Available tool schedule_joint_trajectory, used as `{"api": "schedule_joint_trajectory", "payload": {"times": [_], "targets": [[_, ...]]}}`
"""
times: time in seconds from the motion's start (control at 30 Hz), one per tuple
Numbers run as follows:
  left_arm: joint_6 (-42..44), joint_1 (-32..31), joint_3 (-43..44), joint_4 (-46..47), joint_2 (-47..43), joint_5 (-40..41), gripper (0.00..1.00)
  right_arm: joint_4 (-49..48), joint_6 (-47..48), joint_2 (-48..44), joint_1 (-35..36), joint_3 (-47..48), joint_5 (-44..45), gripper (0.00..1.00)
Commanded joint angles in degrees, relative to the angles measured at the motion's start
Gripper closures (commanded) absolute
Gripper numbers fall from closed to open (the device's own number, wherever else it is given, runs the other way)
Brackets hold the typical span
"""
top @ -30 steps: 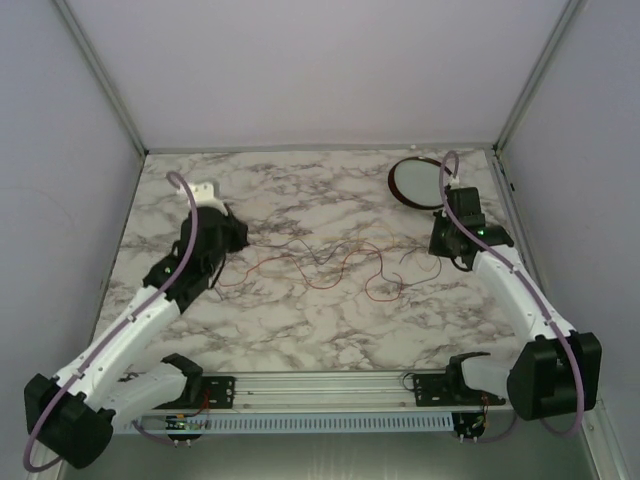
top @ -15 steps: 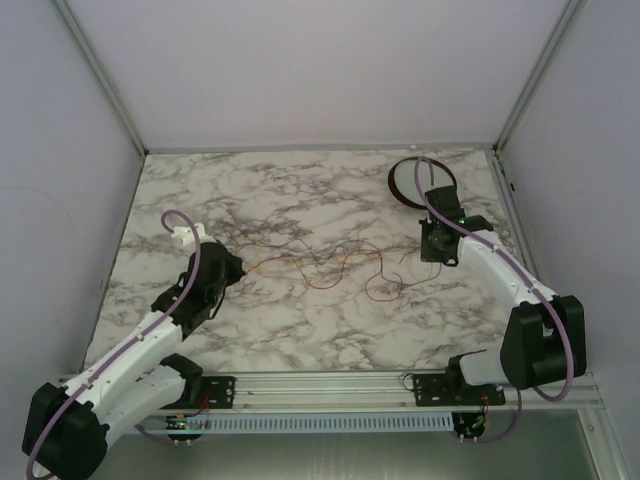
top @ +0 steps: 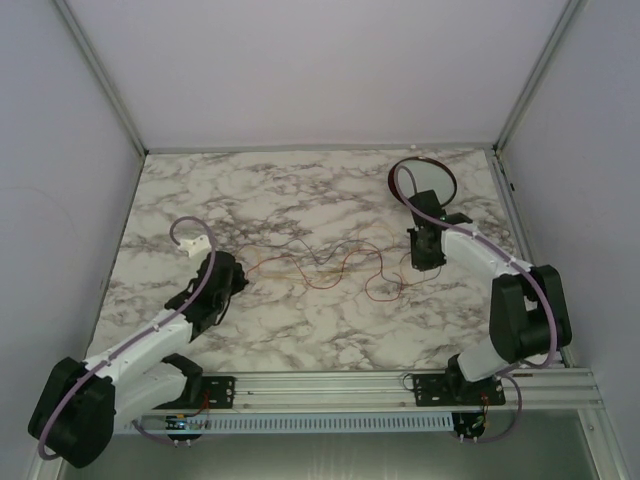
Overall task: Zip-tie the wires
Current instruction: Straighten the cable at the center of the board.
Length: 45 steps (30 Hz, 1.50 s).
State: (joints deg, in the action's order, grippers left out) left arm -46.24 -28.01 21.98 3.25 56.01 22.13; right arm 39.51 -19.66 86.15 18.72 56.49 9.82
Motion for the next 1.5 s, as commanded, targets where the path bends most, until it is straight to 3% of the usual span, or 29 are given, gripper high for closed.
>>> {"api": "schedule_joint_trajectory", "payload": {"times": [0.0,0.33,0.53,0.67,0.97,1.13,1.27,1.4,1.47], "targets": [[-1.52,0.37,-1.53,4.85,2.39,1.87,1.0,-1.1,0.41,1.73,0.97,3.33,1.89,1.0],[-4.12,0.32,-5.29,9.61,8.03,3.27,0.99,-0.42,1.11,4.54,1.23,3.71,3.02,0.93],[-4.12,0.32,-5.28,10.26,10.04,2.89,0.75,0.56,1.37,4.33,1.17,4.86,2.74,0.84],[-4.45,0.32,-4.71,9.18,9.44,3.34,0.69,2.65,1.81,3.82,1.23,6.51,2.78,0.81],[-4.52,0.34,-3.29,3.9,3.06,5.74,0.39,3.93,2.25,-0.88,0.58,10.05,0.66,0.66],[-3.94,0.34,-3.82,2.1,-2.96,7.96,0.29,3.25,3.2,-3.63,-0.43,11.11,-2.95,0.52],[-3.16,0.35,-3.7,1.0,-6.35,8.88,0.24,4.01,4.17,-4.15,-1.17,11.69,-3.5,0.49],[6.06,0.33,-3.55,8.06,-7.35,-0.22,0.21,3.78,4.55,-5.5,-1.6,12.33,-4.24,0.49],[7.56,0.32,-1.59,6.22,-6.29,-4.5,0.19,3.42,4.28,-5.95,-1.64,12.94,-5.61,0.48]]}}
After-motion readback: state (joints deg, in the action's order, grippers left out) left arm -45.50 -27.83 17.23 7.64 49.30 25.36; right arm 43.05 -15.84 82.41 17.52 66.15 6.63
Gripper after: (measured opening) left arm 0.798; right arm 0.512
